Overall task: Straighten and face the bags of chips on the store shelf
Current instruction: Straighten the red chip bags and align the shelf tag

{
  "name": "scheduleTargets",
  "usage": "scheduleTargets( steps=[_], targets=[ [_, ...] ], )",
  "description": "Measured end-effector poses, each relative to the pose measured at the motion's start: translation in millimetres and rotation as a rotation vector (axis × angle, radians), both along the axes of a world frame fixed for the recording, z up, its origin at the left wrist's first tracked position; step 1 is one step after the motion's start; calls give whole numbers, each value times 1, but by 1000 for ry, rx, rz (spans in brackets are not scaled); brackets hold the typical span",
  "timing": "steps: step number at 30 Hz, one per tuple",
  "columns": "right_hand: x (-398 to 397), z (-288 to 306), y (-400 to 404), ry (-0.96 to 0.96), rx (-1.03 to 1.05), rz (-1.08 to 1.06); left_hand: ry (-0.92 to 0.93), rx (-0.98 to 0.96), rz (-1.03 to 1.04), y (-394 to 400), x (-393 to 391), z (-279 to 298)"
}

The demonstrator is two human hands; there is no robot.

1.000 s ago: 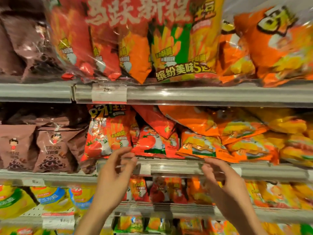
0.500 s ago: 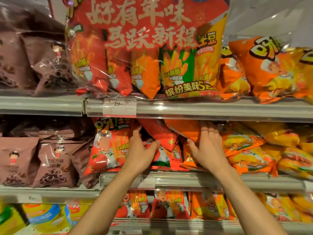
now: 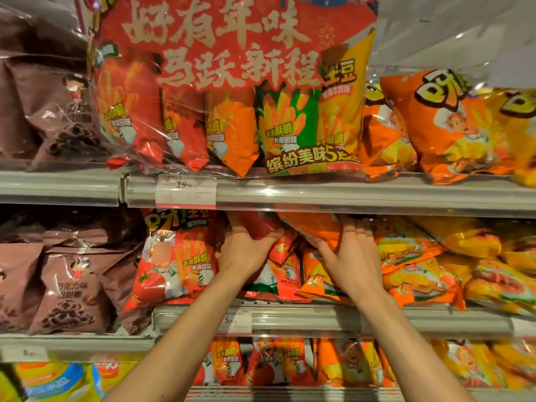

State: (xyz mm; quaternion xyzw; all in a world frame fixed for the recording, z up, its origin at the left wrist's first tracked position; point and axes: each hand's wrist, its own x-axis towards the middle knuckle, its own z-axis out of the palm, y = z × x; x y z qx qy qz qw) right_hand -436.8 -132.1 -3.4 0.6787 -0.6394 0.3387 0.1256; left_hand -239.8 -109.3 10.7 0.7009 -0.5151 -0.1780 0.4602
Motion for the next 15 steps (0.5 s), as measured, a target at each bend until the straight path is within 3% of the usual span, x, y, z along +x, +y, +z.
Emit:
scheduleTargets(
  steps=[15],
  targets=[
    [-7,4,1,-114,-3,19,318,-194,-101,3,2,-7]
  ],
)
